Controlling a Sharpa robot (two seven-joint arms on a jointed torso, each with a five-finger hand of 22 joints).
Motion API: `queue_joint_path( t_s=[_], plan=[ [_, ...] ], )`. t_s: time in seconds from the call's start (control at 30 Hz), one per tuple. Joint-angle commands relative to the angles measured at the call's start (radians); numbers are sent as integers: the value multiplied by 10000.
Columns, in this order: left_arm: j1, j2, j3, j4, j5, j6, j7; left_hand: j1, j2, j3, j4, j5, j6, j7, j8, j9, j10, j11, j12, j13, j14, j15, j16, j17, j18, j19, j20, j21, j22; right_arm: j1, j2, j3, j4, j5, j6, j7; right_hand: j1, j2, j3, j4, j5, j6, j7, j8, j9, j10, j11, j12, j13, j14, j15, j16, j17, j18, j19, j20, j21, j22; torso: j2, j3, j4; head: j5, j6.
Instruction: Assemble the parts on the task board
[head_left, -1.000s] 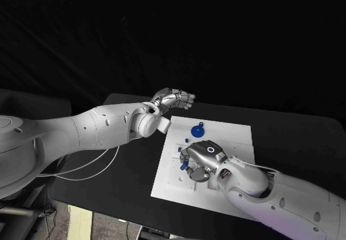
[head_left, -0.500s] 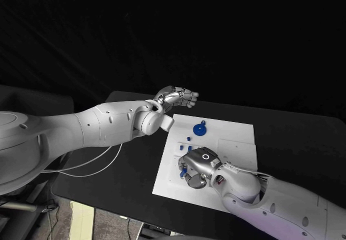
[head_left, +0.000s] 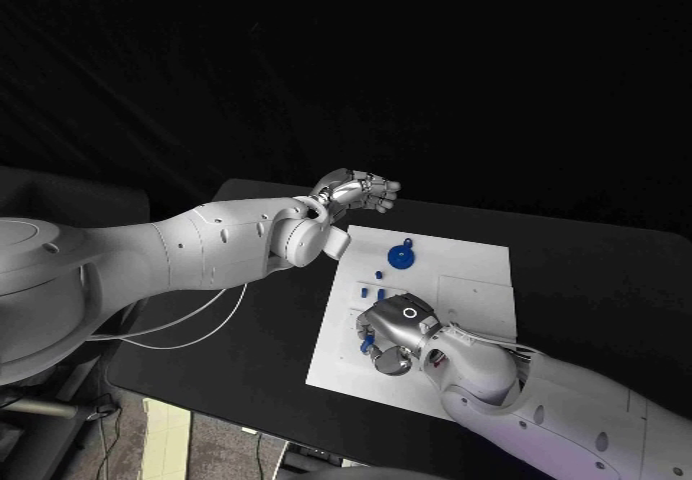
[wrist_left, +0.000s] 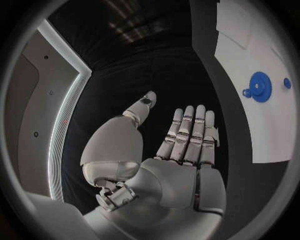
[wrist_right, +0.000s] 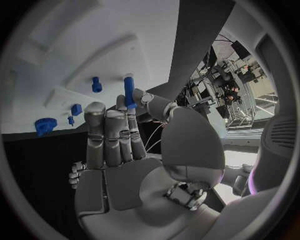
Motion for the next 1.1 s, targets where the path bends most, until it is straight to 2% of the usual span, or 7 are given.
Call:
queue_joint_path(
  t_s=[0.03,1.1],
  plan=[
    [16,8,10,13,54,83,130,-9,29,-53,15,-62,25,117,39,-13,20,9,30,-11,39,-6,-27,16,154,85,-13,-48,10,-23,7,-12,-24,-166,201,-9,6,67,78,1,-4,76,16,31,18,384,-90,27,23,-71,-123,-20,-3,1002,-17,-52,70,175,0,-5,-1,16,-24],
    [16,-20,10,31,54,101,120,3,30,-54,11,-62,26,116,46,-18,15,11,25,-13,35,-5,-35,24,153,91,-14,-70,17,-26,-42,-27,-22,-308,529,-111,-7,78,80,-33,-5,81,14,28,31,386,-91,26,40,-68,-124,-19,0,1002,-21,-59,80,176,-5,-4,-9,54,-100]
  ],
)
